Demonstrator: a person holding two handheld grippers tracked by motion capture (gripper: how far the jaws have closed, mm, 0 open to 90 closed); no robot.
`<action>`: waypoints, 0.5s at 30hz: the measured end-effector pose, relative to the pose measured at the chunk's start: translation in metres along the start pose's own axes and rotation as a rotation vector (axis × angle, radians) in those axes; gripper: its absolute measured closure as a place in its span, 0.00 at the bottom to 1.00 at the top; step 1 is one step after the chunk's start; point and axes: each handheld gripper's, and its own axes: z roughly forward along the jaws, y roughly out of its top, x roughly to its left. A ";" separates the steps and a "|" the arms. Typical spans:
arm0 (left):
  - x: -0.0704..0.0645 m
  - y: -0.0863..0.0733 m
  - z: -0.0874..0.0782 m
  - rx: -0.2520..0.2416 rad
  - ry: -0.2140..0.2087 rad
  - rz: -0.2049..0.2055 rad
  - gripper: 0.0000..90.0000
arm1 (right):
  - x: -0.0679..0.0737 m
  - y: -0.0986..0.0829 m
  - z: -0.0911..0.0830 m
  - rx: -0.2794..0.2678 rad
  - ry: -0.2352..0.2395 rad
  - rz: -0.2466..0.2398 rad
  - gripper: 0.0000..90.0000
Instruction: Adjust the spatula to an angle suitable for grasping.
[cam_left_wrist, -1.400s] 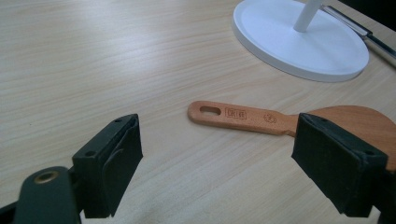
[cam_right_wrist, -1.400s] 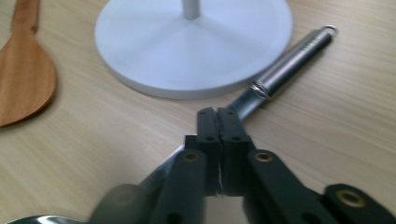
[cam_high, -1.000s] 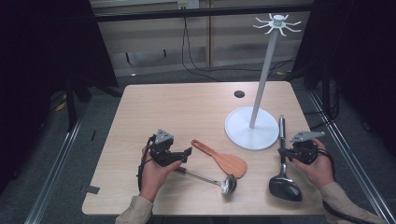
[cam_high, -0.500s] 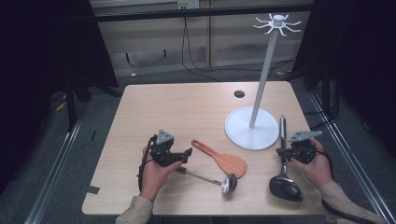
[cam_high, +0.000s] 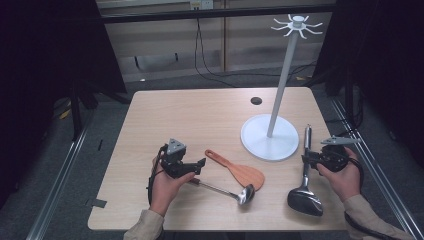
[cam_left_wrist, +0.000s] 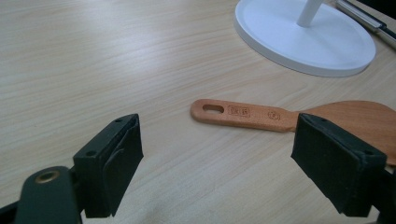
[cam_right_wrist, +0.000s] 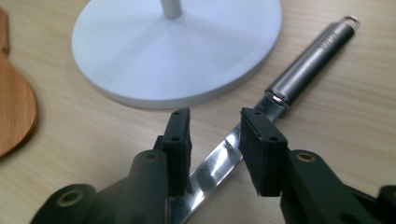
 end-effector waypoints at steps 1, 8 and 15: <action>0.000 0.000 0.000 0.002 0.001 0.000 0.18 | 0.000 -0.001 0.000 0.003 -0.018 0.039 0.64; -0.003 0.000 0.002 0.005 -0.011 0.007 0.17 | 0.004 -0.001 0.012 0.087 -0.133 0.164 0.45; -0.002 0.000 0.002 -0.001 -0.010 -0.001 0.17 | 0.009 0.000 0.021 0.135 -0.144 0.142 0.42</action>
